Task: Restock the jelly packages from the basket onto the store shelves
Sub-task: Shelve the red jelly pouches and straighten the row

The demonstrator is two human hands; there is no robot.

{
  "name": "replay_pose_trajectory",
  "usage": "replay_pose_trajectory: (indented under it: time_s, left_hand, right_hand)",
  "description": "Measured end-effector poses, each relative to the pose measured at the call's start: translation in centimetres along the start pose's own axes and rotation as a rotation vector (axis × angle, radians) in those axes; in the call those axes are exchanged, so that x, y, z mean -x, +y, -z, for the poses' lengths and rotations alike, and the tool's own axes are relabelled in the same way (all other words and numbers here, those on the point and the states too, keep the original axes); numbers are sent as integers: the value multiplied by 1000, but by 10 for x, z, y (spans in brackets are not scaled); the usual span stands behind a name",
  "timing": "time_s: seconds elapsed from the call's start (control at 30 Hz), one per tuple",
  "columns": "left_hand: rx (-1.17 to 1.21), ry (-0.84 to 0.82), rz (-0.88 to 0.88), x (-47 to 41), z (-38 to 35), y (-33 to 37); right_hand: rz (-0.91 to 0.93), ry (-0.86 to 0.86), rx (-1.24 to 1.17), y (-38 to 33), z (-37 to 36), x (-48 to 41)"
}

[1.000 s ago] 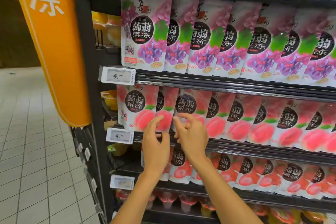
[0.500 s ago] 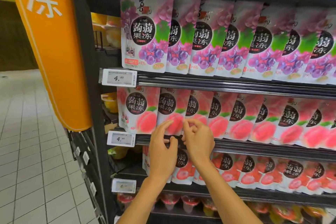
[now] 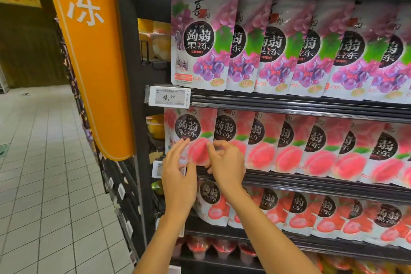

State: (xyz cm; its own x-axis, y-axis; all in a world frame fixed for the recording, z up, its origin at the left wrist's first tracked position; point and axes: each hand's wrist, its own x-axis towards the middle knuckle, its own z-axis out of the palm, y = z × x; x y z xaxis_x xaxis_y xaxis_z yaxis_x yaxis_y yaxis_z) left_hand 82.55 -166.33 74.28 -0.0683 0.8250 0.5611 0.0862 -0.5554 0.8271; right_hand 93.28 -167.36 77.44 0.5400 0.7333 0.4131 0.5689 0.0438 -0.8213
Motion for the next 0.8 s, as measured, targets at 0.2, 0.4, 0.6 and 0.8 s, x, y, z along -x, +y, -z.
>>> replay_pose_trajectory:
  time_s: [0.2,0.4,0.6,0.8]
  left_hand:
    - [8,-51,1,1,1,3]
    - [-38,-82,-30,8,-12,7]
    - [-98,-80,-19,12,-18,7]
    - [-73,-106,14,15,-15,13]
  right_hand:
    - [-39,33,-73,2,3,2]
    - [-26,60,-43,10,19,4]
    - [1,37,-39,16,25,7]
    - [-26,44,-74,17,24,11]
